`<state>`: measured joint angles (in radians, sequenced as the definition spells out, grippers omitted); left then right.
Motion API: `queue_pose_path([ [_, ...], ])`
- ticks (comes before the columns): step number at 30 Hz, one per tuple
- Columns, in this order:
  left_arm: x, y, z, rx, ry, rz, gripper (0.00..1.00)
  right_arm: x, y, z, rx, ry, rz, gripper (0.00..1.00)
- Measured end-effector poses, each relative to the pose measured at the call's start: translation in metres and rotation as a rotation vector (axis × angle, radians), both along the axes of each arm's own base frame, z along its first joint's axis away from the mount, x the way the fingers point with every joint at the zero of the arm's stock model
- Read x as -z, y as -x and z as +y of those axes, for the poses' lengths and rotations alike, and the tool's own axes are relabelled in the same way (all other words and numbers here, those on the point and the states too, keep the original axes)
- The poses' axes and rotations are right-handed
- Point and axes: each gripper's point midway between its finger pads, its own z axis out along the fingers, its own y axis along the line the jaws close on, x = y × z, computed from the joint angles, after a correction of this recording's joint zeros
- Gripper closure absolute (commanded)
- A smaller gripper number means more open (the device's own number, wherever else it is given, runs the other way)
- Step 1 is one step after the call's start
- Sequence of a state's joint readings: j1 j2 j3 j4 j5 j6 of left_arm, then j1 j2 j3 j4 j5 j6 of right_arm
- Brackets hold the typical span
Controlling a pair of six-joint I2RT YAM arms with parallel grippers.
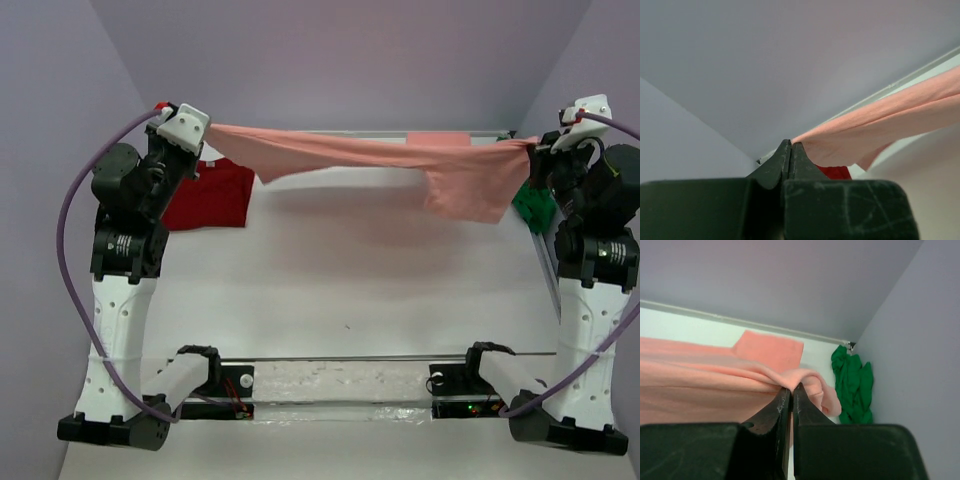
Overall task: Fold and stack the t-shirts
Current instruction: Flatten the tshirt out
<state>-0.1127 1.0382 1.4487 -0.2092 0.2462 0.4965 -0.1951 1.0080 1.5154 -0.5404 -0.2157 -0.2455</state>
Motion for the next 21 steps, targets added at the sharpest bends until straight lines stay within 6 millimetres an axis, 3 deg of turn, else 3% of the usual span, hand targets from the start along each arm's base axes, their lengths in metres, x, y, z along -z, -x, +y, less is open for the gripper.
queue_pose_path([
  [2,0.008,0.010,0.004,-0.002,0.000,0.014,1.00,0.011,0.013,0.003,-0.001,-0.003,0.028,1.00],
  [5,0.012,0.009,0.008,-0.006,0.003,0.028,1.00,0.010,0.019,0.004,0.000,-0.004,0.034,1.00],
  [11,0.006,-0.005,0.006,0.004,0.014,0.037,1.00,-0.012,0.007,0.000,0.011,-0.009,0.017,1.00],
  [15,0.008,-0.020,0.002,0.021,0.027,0.051,1.00,-0.014,-0.016,-0.005,0.014,-0.025,0.019,1.00],
  [17,0.018,-0.032,-0.001,0.030,0.032,0.079,1.00,-0.003,-0.034,-0.008,0.015,-0.043,0.050,1.00],
  [21,0.047,-0.064,-0.006,0.047,0.037,0.139,1.00,0.039,-0.086,-0.017,0.017,-0.085,0.155,1.00],
])
